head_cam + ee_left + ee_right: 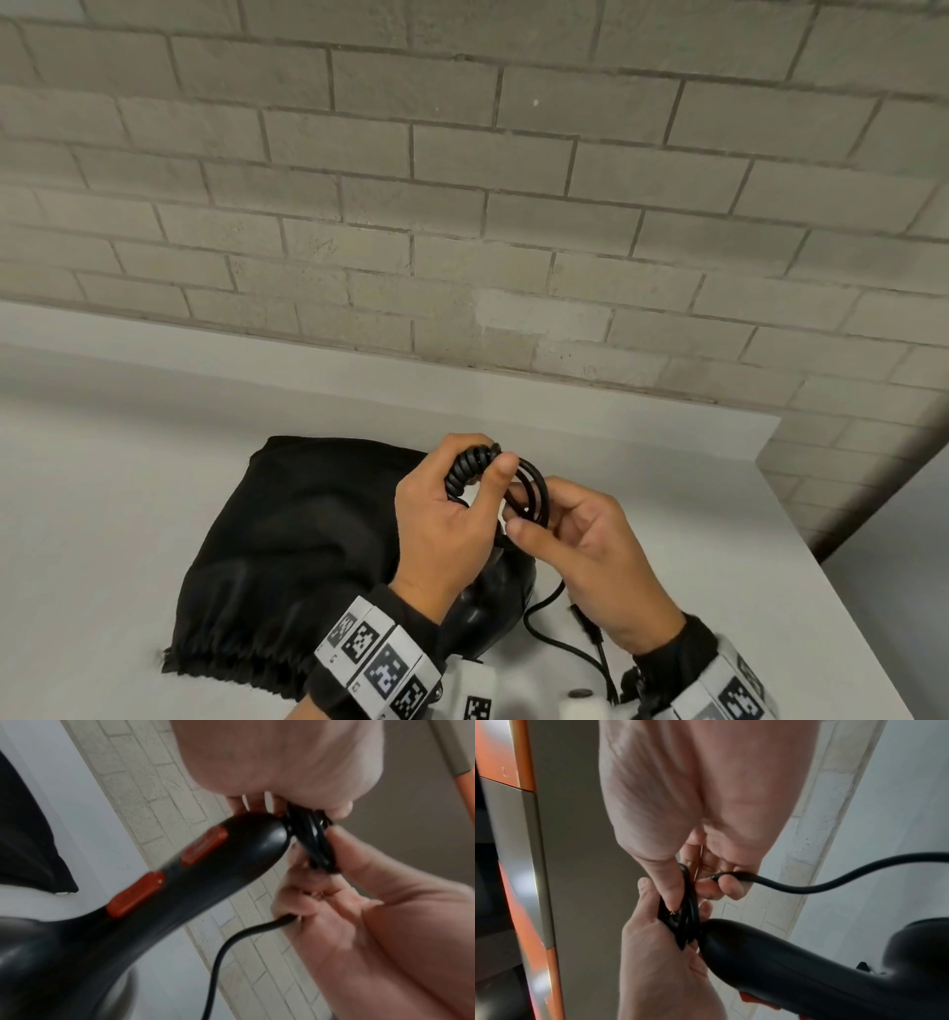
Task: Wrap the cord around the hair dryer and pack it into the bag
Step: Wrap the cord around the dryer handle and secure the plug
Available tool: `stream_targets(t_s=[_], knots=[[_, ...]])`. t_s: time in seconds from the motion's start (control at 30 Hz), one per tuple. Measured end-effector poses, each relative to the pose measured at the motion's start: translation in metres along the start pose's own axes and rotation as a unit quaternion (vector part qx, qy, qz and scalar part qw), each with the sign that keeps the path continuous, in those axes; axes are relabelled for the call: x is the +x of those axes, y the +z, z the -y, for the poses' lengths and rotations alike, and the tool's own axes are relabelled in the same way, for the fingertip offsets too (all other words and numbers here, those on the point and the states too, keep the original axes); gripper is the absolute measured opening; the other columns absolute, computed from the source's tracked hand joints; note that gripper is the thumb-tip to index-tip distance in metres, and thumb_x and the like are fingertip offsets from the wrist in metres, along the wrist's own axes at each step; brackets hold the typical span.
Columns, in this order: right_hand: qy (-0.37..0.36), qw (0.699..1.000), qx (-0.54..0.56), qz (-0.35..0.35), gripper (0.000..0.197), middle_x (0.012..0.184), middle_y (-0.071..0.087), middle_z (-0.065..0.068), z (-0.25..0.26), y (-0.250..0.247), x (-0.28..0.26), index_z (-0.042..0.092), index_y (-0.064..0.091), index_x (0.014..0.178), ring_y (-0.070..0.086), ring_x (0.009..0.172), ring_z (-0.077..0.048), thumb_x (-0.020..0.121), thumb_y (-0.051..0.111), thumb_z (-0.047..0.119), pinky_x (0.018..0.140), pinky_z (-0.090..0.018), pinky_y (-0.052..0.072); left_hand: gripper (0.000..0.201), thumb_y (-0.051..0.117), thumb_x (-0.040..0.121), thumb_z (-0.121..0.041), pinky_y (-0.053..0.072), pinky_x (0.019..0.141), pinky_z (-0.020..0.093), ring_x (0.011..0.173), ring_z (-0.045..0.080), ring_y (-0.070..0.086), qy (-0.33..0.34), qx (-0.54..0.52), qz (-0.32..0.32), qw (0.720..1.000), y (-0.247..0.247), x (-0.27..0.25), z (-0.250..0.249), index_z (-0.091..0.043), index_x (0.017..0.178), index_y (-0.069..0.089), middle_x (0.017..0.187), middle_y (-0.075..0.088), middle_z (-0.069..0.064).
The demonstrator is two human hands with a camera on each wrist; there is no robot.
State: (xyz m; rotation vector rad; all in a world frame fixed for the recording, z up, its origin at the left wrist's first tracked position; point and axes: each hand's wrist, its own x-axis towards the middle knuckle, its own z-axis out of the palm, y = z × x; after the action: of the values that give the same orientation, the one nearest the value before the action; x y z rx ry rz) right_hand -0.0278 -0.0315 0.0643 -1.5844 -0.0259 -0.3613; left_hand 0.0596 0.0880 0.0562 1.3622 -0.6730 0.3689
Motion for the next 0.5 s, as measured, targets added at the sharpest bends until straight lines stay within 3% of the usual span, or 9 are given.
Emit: stream_targets(t_s=[0.13,0.23,0.33,0.4,0.5], knots=[[-0.023,0.998,-0.063,0.001,0.018,0.098,0.074,-0.011,0.011,-0.006,0.006,0.009,0.072,0.102,0.069,0.097,-0.024,0.088,0.067,0.000,0.089,-0.035,0.055,0.024,0.066,0.084,-0.047,0.052,0.077,0.023,0.086,0.015,0.068,-0.053,-0.002,0.068,0.996,-0.009,0.004,-0.006,-0.024,0.091,0.071,0.086,0.072,-0.006],[-0.041,0.990,-0.135,-0.009,0.018,0.094,0.074,-0.002,0.016,-0.007,0.009,0.017,0.073,0.099,0.068,0.094,-0.018,0.088,0.067,0.003,0.089,-0.036,0.054,0.026,0.064,0.088,-0.050,0.053,0.079,0.029,0.087,0.017,0.067,-0.081,-0.003,0.096,0.992,-0.013,0.006,-0.011,-0.025,0.089,0.072,0.085,0.072,-0.005],[-0.058,0.983,-0.169,-0.033,0.021,0.094,0.074,0.005,0.017,-0.003,0.008,0.024,0.072,0.102,0.067,0.093,-0.016,0.088,0.069,0.009,0.089,-0.038,0.053,0.027,0.062,0.089,-0.043,0.052,0.073,0.020,0.077,0.007,0.067,-0.123,-0.044,0.088,0.988,-0.009,0.004,-0.018,-0.017,0.089,0.072,0.079,0.072,-0.004],[-0.077,0.977,-0.180,-0.086,0.027,0.099,0.072,0.011,0.012,0.002,0.005,0.029,0.068,0.105,0.065,0.097,-0.014,0.085,0.073,0.011,0.090,-0.036,0.051,0.029,0.062,0.085,-0.044,0.051,0.071,0.019,0.072,0.007,0.065,-0.149,-0.059,0.065,0.985,-0.006,0.003,-0.019,-0.017,0.087,0.071,0.075,0.070,-0.002],[-0.175,0.928,-0.269,-0.188,0.033,0.099,0.061,0.014,0.001,0.008,0.000,0.034,0.056,0.099,0.057,0.094,-0.007,0.080,0.076,0.015,0.084,-0.017,0.043,0.035,0.064,0.082,-0.049,0.053,0.075,0.027,0.073,0.016,0.062,-0.184,-0.092,0.045,0.978,-0.001,0.001,-0.020,-0.015,0.083,0.072,0.076,0.067,0.014]])
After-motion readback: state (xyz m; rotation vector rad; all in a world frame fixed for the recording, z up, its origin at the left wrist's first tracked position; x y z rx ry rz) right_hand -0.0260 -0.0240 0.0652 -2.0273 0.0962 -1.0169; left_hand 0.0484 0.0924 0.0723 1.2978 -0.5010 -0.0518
